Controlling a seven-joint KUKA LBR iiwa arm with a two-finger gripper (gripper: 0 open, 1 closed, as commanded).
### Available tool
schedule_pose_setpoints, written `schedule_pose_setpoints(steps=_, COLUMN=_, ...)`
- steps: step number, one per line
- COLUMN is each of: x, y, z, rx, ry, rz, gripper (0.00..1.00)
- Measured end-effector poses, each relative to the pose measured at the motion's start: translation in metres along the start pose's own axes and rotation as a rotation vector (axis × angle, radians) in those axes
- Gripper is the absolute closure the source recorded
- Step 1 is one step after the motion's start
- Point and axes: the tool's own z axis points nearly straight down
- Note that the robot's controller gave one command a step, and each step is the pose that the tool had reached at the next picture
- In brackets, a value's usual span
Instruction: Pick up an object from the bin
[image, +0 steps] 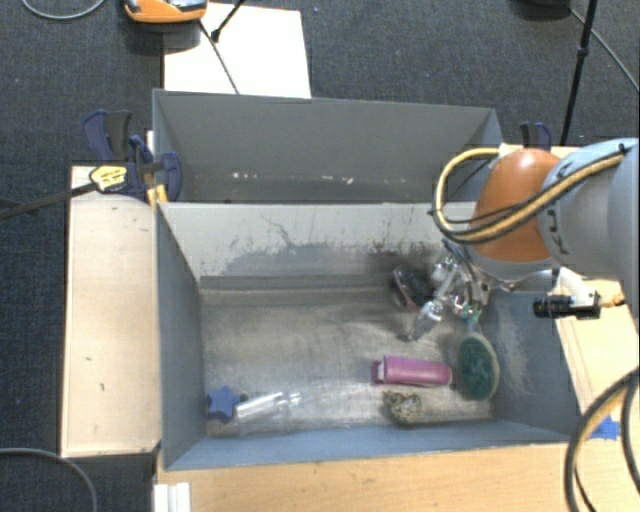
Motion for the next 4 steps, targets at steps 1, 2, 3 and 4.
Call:
schedule_pose_setpoints(steps=1, x=-0.003, y=0.001, z=-0.003, rx=-0.003, ry=-0.011, rz=-0.003, gripper=1.0)
schedule_pose_setpoints(steps=2, x=0.001, y=0.0, z=-0.101, rx=-0.003, ry=0.02, rz=-0.007, gripper=1.0)
schedule_pose_setpoints(steps=3, x=0.003, y=-0.001, z=-0.097, rx=0.0, ry=0.028, rz=-0.009, gripper=0.0)
schedule_pose_setpoints(steps=4, x=0.002, y=-0.001, z=-0.018, rx=-0.005, ry=0.024, rz=0.28, gripper=0.0)
